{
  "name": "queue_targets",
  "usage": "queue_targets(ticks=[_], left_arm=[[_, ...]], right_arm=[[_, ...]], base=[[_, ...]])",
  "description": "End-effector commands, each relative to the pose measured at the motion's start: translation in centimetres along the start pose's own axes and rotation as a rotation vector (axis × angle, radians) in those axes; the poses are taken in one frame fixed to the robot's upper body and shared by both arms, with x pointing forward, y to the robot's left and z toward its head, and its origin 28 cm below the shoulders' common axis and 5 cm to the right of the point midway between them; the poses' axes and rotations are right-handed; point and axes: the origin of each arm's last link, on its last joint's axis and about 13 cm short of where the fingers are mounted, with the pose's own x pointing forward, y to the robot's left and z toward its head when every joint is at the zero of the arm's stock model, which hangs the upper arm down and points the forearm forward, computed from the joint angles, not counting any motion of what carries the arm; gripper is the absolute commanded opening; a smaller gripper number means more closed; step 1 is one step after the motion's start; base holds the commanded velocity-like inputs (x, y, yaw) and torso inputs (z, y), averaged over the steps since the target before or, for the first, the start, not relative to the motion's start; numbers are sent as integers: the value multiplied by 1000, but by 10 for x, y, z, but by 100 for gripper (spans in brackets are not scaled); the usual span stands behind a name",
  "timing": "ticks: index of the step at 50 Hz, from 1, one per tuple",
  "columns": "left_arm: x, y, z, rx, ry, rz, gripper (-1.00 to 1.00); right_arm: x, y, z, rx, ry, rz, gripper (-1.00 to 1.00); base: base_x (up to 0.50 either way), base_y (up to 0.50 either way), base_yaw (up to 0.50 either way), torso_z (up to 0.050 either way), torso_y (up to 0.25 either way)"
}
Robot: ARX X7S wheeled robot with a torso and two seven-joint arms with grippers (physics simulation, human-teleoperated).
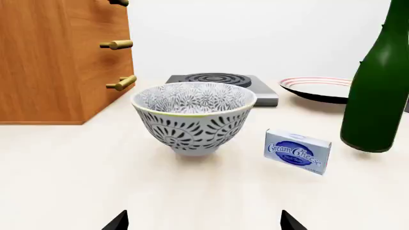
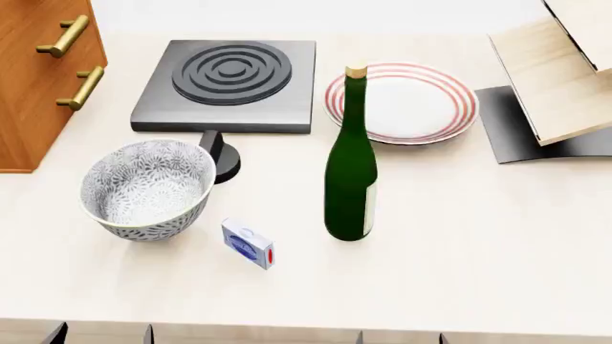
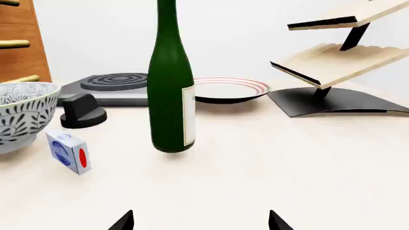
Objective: Put the bowl on the top of the cabinet.
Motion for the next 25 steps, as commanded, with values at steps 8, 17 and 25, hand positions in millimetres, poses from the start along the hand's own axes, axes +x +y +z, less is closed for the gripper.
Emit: queue_targets(ticks=[8, 17, 25], left_arm=[[0, -1, 6, 14, -10, -7, 100], [-1, 1, 52, 61, -116, -10, 100], [-2, -1, 87, 73, -200, -8, 100]], right_arm=[[1, -1, 3, -17, -3, -22, 100], [-1, -3, 45, -5, -93, -38, 100], [-6, -2, 94, -86, -222, -42, 100]], base=[[0, 0, 0, 0, 0], [0, 0, 0, 0, 0], [0, 0, 0, 0, 0]])
